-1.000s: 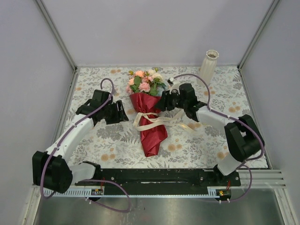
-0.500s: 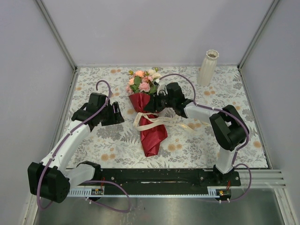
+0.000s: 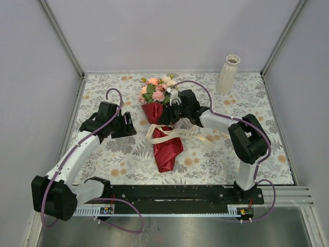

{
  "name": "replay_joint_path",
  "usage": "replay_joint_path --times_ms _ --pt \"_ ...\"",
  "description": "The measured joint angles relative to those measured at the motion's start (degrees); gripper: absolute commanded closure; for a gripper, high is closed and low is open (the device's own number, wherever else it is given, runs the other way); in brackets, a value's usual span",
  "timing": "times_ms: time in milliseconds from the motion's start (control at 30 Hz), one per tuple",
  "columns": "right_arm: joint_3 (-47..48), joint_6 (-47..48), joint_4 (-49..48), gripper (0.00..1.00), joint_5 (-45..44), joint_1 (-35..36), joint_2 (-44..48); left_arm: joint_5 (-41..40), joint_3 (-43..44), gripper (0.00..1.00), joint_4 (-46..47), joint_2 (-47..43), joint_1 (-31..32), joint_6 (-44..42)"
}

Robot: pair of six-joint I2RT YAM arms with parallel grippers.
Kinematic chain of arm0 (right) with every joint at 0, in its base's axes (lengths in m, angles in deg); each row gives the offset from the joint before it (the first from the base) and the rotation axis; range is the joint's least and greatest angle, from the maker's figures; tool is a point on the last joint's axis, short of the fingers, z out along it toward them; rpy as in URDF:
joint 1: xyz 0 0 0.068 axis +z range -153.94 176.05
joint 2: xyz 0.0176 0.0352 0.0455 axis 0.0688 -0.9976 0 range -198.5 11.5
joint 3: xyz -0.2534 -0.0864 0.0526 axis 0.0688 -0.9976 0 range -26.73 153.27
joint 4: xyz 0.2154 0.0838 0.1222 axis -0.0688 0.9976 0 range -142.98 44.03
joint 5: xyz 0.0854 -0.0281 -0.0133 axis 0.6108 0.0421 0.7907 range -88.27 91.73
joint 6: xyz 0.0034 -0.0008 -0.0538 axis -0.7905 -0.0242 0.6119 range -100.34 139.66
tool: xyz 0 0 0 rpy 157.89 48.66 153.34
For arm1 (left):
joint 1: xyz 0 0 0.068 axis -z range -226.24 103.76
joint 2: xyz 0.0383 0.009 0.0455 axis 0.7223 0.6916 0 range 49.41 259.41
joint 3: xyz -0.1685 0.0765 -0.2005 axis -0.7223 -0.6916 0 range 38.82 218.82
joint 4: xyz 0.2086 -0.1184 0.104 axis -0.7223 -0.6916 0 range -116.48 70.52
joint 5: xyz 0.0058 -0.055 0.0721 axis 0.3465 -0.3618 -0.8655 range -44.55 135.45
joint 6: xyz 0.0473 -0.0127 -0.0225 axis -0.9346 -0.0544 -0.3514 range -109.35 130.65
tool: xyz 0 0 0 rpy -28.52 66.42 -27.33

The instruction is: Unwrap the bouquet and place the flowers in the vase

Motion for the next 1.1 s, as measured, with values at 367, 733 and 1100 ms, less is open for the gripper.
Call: replay_joint_path --times_ms 367,733,1100 --pt "5.0 4.1 8.6 0.51 1.6 1.1 0.0 0.2 0.0 0.37 0.4 1.4 -1.6 1.2" --pt "9.0 8.1 15.0 0.51 0.0 1.8 -2.1 0.6 -0.7 0.36 1.6 0.4 -4.0 1.5" --pt "9.9 10.3 17.9 0.64 -0.3 1.9 -4.9 5.3 -0.9 0.36 4.4 2.2 -4.3 4.9"
